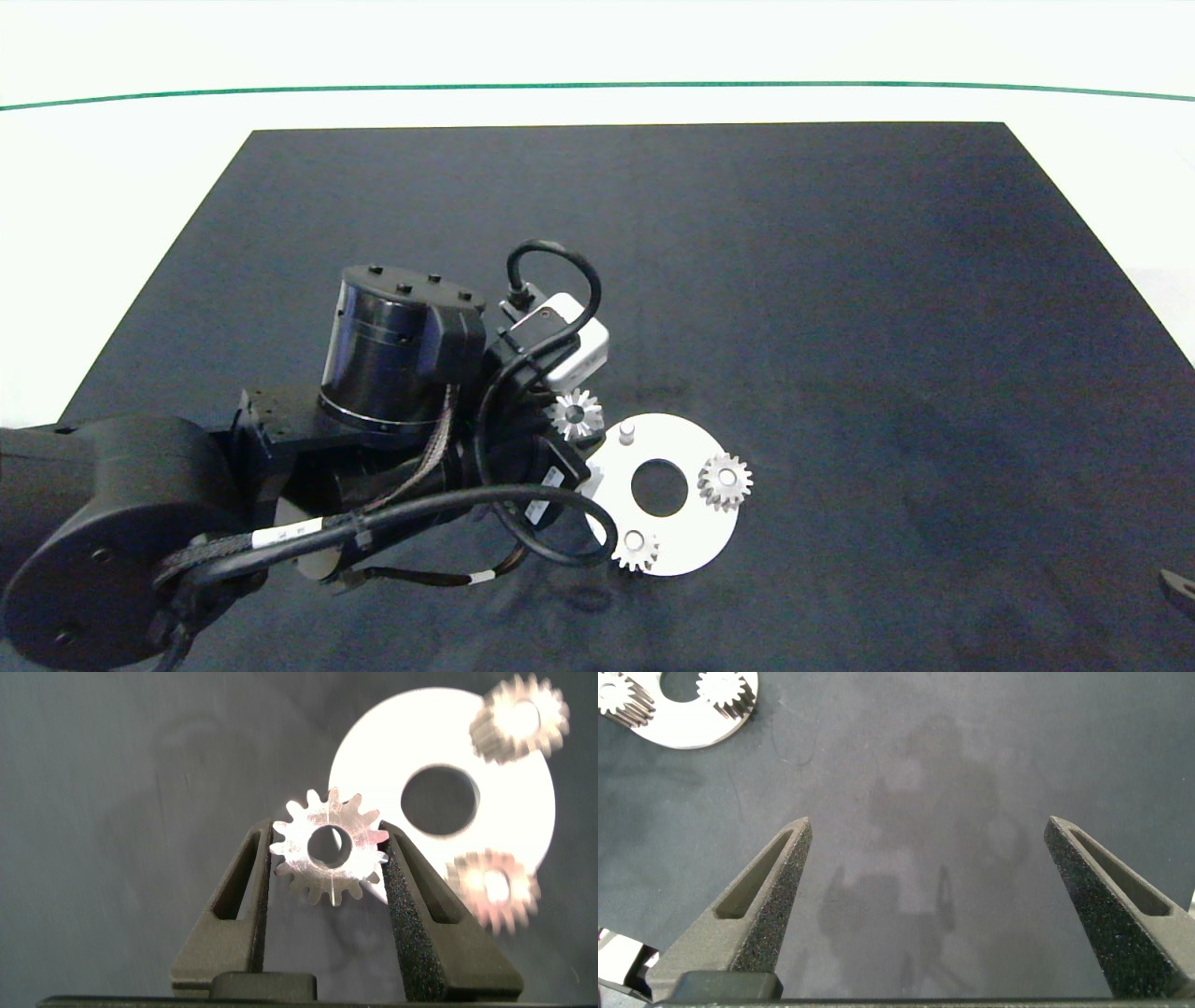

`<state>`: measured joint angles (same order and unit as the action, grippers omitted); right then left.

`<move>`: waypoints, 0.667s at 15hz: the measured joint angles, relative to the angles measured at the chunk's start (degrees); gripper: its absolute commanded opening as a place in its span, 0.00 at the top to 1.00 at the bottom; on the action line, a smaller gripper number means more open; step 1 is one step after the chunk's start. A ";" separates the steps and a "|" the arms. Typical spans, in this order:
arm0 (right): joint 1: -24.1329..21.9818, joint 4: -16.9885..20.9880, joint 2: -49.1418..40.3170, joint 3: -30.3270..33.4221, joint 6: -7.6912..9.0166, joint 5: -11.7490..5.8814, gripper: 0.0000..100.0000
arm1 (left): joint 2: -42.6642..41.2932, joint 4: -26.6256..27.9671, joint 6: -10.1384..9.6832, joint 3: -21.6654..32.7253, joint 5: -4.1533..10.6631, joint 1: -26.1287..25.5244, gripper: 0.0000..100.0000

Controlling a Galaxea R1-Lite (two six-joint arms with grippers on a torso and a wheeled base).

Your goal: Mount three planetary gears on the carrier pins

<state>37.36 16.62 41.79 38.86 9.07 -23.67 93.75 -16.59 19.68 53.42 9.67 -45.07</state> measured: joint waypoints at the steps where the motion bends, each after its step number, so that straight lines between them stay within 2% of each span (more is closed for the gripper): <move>1: -0.02 0.00 -0.04 0.11 0.05 0.02 0.00 | 0.82 0.48 0.16 1.29 0.13 -0.52 1.00; 2: -0.02 -0.05 -0.04 0.24 0.10 0.06 0.00 | 1.68 1.18 0.17 2.86 0.24 -0.85 1.00; 3: -0.02 0.00 -0.01 0.57 0.21 0.11 0.00 | 2.47 1.79 0.38 3.91 2.07 -1.40 1.00; 4: -0.02 -0.09 0.00 0.90 0.24 0.13 0.00 | 3.25 2.13 1.40 4.57 4.24 -2.15 1.00; 5: -0.02 -0.02 0.07 1.18 0.27 0.17 0.00 | 3.99 2.29 2.40 4.90 5.16 -2.76 1.00; 10: -0.02 0.00 0.38 1.76 0.24 0.26 0.00 | 6.23 2.34 4.02 6.08 5.84 -5.18 1.00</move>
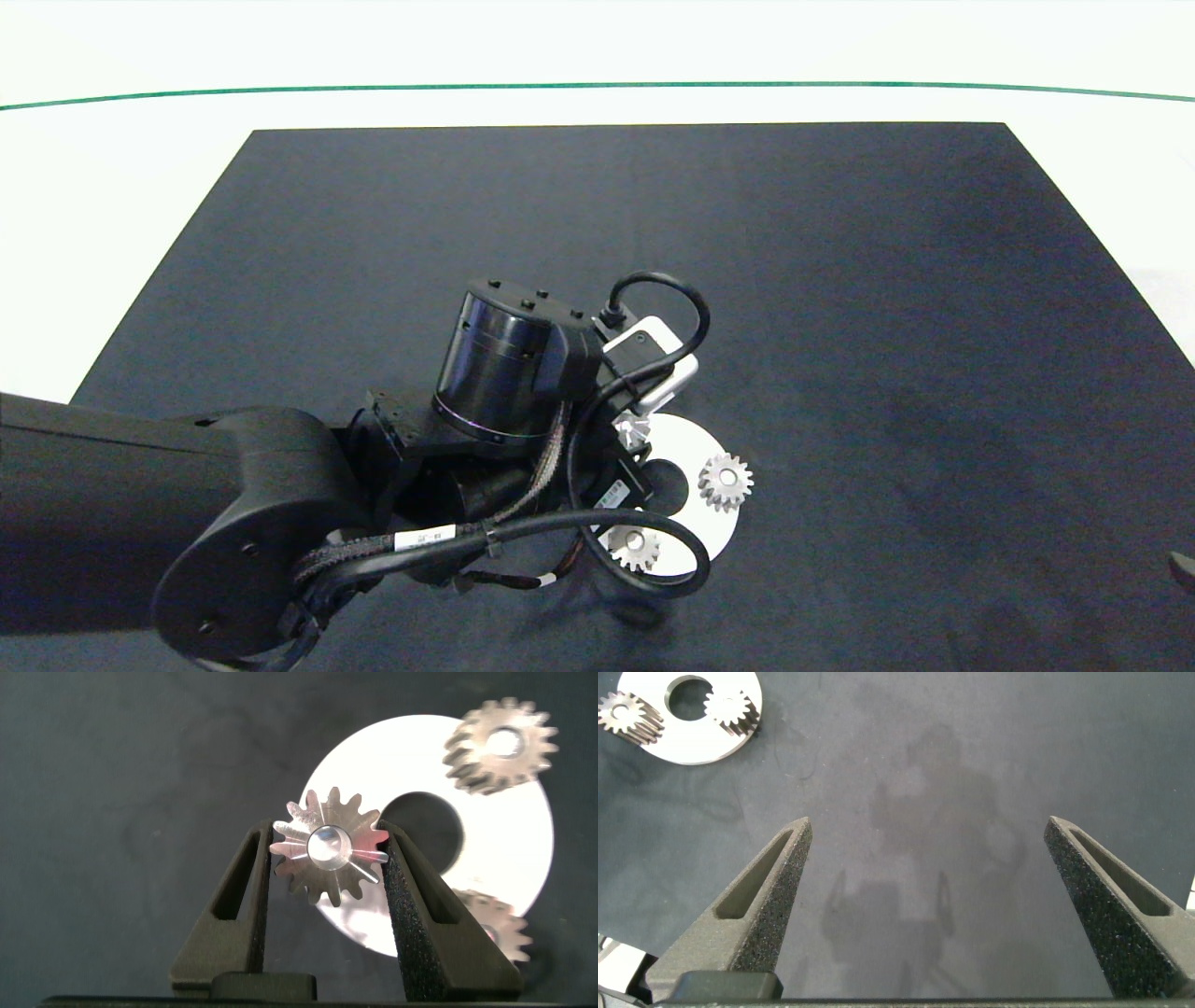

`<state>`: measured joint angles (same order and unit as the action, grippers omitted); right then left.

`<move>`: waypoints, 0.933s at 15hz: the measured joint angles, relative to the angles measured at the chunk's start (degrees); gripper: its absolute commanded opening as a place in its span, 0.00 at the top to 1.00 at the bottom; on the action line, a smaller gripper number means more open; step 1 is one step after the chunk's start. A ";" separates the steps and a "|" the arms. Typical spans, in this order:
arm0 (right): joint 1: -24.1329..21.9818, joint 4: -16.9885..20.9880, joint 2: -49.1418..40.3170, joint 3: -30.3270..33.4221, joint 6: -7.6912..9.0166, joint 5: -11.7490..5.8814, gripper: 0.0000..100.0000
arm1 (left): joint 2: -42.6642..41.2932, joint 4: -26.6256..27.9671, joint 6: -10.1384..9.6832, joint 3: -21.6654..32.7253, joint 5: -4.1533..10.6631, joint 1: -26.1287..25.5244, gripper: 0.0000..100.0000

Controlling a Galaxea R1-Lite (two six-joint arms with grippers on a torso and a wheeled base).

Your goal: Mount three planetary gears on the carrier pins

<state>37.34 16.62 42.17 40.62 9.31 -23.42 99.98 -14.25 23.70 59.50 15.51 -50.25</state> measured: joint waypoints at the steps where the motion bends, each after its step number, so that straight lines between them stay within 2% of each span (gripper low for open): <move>1: 0.00 -0.02 0.02 0.00 0.02 0.07 0.00 | 0.35 -0.02 0.06 0.48 0.09 -0.35 1.00; 14: 0.00 -0.02 0.02 0.09 0.00 0.11 0.00 | 4.10 1.16 0.44 4.88 0.12 -1.34 1.00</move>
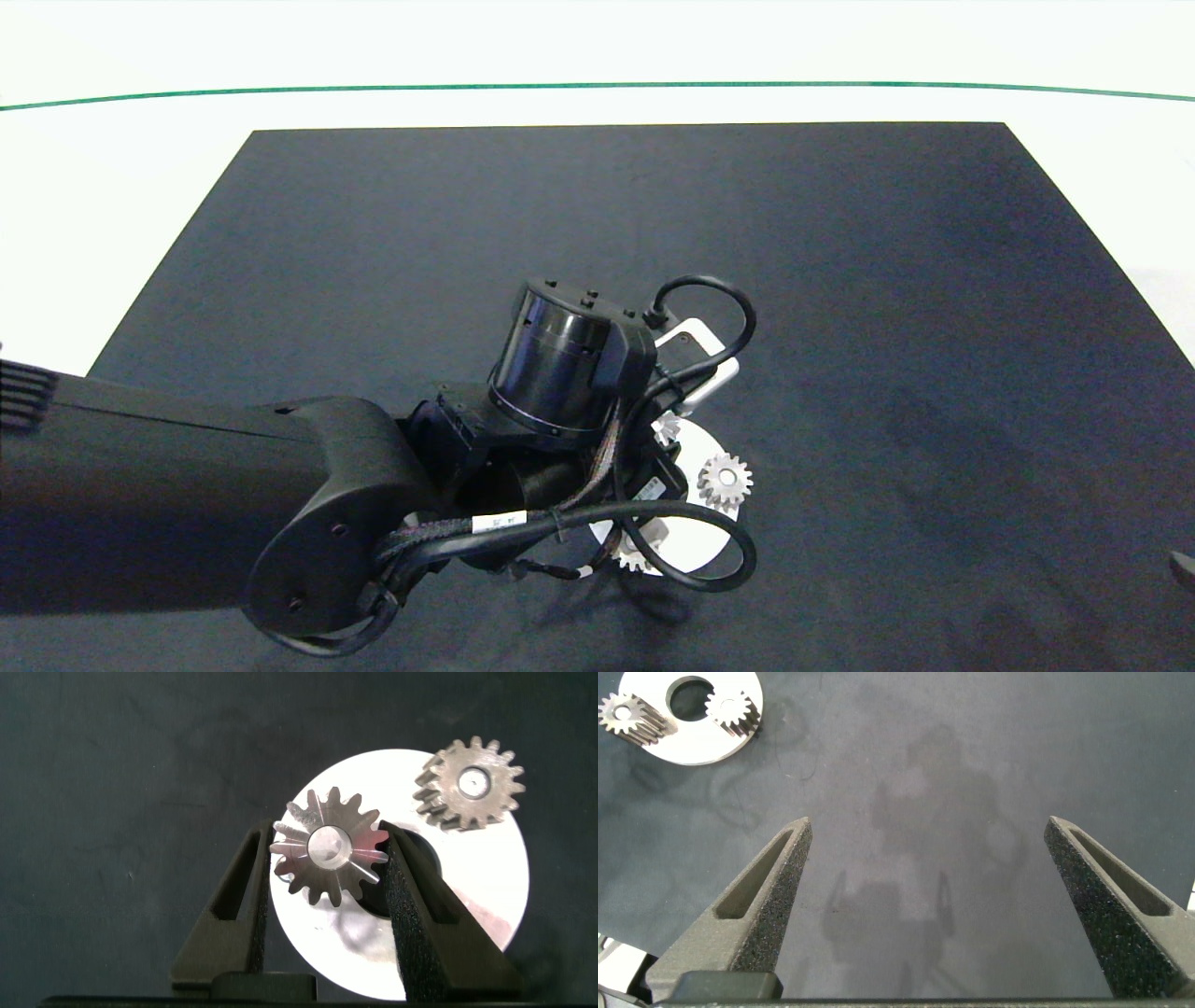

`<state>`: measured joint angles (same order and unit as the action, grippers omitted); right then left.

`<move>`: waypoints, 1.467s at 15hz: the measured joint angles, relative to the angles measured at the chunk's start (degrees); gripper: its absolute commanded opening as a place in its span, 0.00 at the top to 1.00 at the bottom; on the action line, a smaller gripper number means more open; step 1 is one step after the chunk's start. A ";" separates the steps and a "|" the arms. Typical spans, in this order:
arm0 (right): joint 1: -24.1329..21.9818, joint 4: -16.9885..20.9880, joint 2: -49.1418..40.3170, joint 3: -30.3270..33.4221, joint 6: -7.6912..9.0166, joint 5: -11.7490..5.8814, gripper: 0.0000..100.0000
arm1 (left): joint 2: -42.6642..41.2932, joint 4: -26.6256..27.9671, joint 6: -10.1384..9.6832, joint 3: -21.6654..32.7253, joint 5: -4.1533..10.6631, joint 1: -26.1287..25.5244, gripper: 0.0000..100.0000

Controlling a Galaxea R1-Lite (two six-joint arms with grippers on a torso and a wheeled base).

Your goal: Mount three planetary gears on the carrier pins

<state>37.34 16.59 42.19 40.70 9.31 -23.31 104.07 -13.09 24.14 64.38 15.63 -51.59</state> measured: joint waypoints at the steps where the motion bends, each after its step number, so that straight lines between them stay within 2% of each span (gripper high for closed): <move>1: 0.00 0.00 0.00 0.00 0.02 0.00 0.00 | 0.28 0.01 -0.02 0.11 0.00 0.00 1.00; 12: 0.00 0.00 -0.02 -0.18 0.00 0.07 0.00 | 1.24 0.01 0.56 0.80 -0.01 0.85 1.00; 16: 0.00 0.02 -0.02 -0.24 0.00 0.13 0.00 | 1.17 0.01 1.52 0.69 -0.11 2.58 1.00; 22: 0.00 -0.06 0.00 -0.07 0.00 0.33 0.00 | 0.63 0.20 1.18 -0.62 -0.11 2.65 1.00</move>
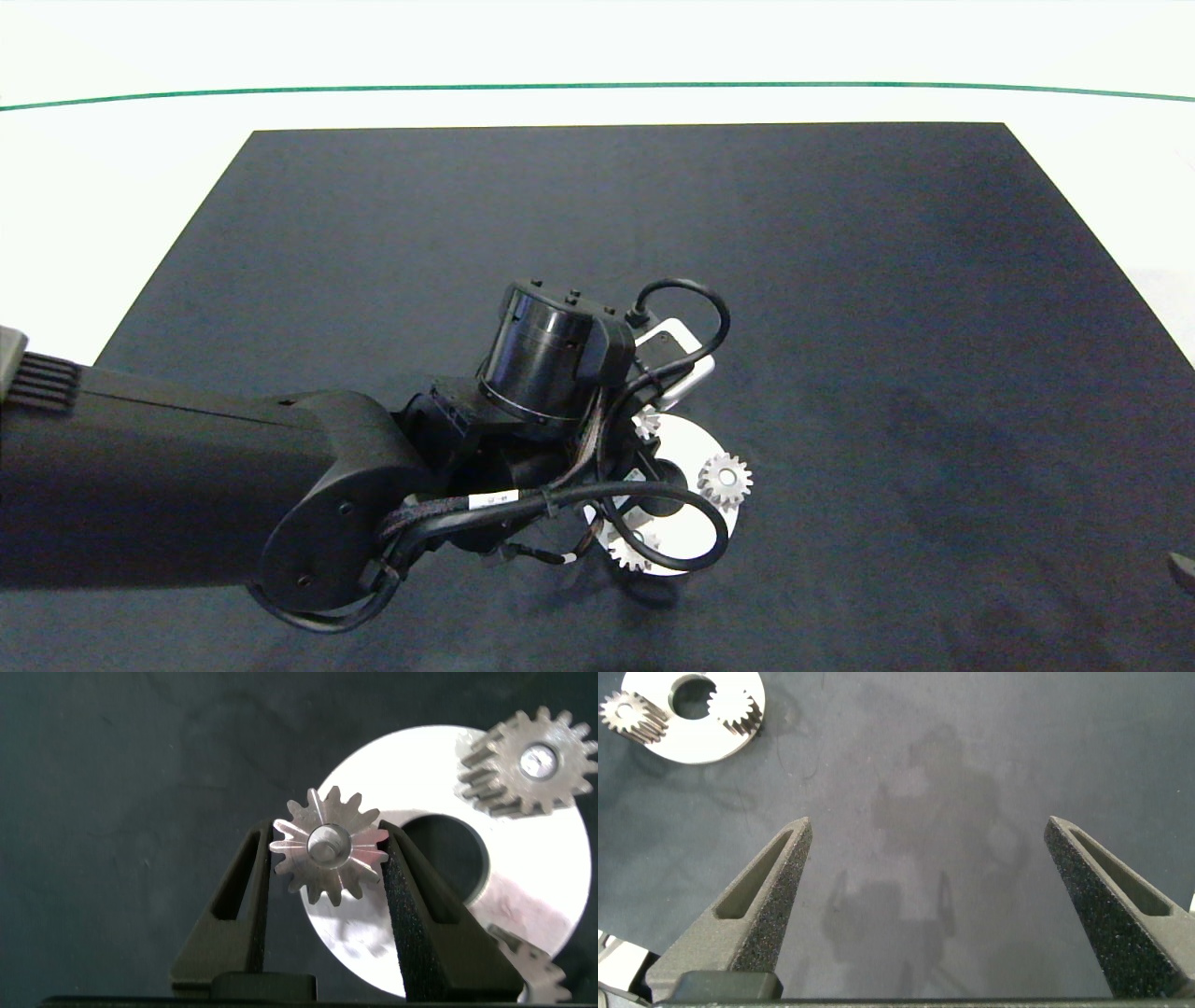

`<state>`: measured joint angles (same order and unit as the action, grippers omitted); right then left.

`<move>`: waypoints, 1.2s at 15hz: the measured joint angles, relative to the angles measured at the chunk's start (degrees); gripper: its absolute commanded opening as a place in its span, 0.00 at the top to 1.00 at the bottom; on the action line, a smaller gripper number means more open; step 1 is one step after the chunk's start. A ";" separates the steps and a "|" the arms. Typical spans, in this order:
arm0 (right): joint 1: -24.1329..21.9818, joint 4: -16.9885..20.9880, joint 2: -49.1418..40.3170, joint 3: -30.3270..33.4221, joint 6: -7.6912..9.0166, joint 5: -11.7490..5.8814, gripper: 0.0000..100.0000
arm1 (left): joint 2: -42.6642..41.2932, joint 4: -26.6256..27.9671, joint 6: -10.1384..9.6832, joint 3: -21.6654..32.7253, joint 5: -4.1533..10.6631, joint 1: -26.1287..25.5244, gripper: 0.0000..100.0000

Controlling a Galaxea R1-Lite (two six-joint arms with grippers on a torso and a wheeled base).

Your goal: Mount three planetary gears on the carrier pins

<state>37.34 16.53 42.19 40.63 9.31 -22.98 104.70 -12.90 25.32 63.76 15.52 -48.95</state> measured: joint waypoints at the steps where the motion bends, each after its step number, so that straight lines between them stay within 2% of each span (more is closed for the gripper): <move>1: 0.00 0.00 0.00 0.05 0.00 0.00 0.00 | -0.02 0.00 -0.07 -0.11 0.00 -0.04 1.00; 18: 0.00 0.00 0.00 0.10 -0.06 0.07 0.00 | 0.20 -0.24 -0.35 -0.45 -0.22 0.05 1.00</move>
<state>37.34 16.53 42.19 40.73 9.25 -22.91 104.90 -13.14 24.97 63.31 15.30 -48.90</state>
